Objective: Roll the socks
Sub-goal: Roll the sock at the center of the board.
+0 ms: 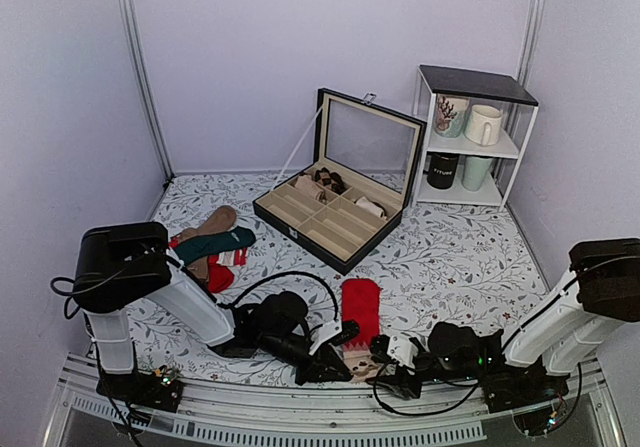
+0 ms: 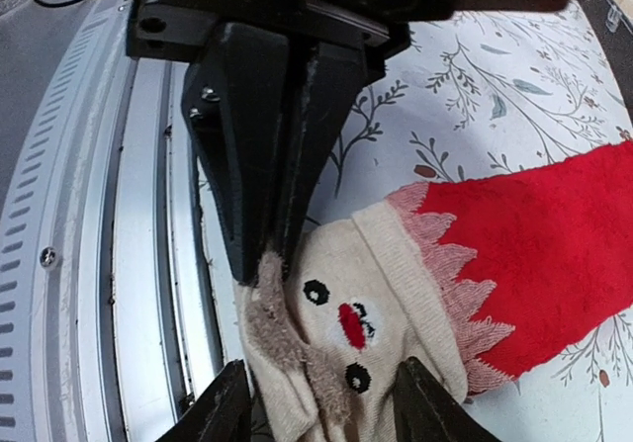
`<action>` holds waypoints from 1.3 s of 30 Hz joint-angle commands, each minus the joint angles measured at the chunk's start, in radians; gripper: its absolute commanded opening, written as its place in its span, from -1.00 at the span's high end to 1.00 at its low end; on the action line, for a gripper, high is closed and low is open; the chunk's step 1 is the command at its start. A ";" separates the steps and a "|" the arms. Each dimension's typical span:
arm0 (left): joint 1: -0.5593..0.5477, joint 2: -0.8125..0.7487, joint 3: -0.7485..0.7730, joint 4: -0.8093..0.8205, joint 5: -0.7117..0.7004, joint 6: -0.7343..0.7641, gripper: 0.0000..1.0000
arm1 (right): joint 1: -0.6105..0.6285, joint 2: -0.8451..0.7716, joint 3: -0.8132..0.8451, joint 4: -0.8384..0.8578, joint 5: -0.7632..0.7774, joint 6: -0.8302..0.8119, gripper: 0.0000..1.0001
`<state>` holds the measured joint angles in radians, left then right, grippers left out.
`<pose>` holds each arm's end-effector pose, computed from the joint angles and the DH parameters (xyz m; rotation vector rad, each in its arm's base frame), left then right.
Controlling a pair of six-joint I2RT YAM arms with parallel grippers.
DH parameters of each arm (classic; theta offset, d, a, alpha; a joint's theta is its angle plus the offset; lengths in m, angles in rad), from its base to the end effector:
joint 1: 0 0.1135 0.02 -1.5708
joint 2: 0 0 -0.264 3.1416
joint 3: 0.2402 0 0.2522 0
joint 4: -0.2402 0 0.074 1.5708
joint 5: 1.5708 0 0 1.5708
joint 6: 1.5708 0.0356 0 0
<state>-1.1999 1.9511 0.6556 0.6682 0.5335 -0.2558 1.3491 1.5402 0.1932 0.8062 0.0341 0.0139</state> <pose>0.1017 -0.3114 0.0778 1.4125 2.0185 -1.3259 0.0493 0.2131 0.0954 -1.3513 1.7485 0.7585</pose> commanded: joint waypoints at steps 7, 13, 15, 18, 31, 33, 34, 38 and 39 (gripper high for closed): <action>0.009 0.100 -0.055 -0.256 -0.022 -0.009 1.00 | 0.019 0.035 0.038 -0.051 0.051 0.103 1.00; 0.006 -0.014 -0.092 -0.229 -0.169 0.001 0.56 | 0.018 0.006 0.103 -0.299 0.001 0.269 1.00; -0.001 -0.130 -0.120 -0.216 -0.254 0.037 0.40 | 0.018 -0.003 0.103 -0.339 -0.033 0.346 1.00; -0.024 -0.283 -0.154 -0.167 -0.360 0.108 0.07 | 0.005 -0.019 0.085 -0.362 -0.077 0.442 1.00; -0.127 -0.290 -0.114 -0.049 -0.353 0.319 0.01 | -0.132 0.038 0.048 -0.351 -0.264 0.663 1.00; -0.130 -0.262 -0.095 -0.035 -0.338 0.326 0.01 | -0.140 0.069 0.050 -0.341 -0.277 0.677 1.00; -0.133 -0.252 -0.088 -0.031 -0.333 0.329 0.02 | -0.144 0.081 0.052 -0.333 -0.285 0.684 1.00; -0.138 -0.239 -0.065 -0.021 -0.318 0.336 0.02 | -0.150 0.120 0.062 -0.316 -0.303 0.697 1.00; -0.138 -0.233 -0.063 -0.019 -0.314 0.335 0.02 | -0.151 0.127 0.064 -0.312 -0.310 0.699 1.00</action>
<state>-1.3197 1.7039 0.5606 0.6003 0.1879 0.0536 1.2041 1.5898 0.2844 0.6647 -0.2604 0.6746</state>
